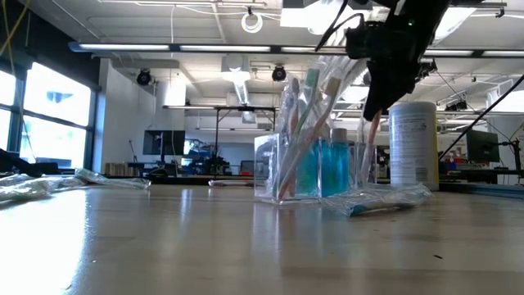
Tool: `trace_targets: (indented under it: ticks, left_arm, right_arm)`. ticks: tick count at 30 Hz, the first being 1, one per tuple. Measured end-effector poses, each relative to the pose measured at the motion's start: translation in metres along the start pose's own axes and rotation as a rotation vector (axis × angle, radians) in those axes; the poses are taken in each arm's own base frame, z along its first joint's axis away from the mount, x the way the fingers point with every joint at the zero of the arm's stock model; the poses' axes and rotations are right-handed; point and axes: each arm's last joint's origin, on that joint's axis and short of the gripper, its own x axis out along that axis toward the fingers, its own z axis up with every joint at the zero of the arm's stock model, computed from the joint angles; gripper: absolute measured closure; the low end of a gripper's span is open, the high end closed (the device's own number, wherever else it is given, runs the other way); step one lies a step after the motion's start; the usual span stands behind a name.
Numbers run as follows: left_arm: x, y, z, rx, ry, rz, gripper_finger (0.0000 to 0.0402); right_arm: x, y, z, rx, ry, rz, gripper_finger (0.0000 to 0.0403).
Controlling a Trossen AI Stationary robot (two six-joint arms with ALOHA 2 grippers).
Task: Pick & Place toothbrushing station
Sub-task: Put the orange toothbrush into the transparent organizer, then put the blue toothbrush into the transparent organizer
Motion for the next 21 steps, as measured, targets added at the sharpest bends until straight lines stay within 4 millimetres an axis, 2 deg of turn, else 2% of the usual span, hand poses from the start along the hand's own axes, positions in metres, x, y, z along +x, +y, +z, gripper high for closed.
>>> trace_targets:
  ticks: [7, 11, 15, 21]
  left_arm:
    - [0.000, 0.000, 0.000, 0.003, 0.000, 0.000, 0.0210]
    - [0.000, 0.000, 0.000, 0.004, 0.002, 0.000, 0.0210]
    - [0.000, 0.000, -0.001, 0.007, 0.006, 0.002, 0.0210]
    - [0.000, 0.002, -0.002, -0.002, 0.020, 0.013, 0.0210]
  right_arm:
    - [-0.002, 0.003, 0.005, 0.008, -0.041, 0.045, 0.0239]
    - [-0.011, 0.006, 0.015, -0.015, -0.079, 0.069, 0.0198]
    - [-0.025, 0.009, 0.026, -0.039, -0.131, 0.091, 0.0179]
    - [-0.055, 0.011, 0.041, -0.077, -0.239, 0.135, 0.0176]
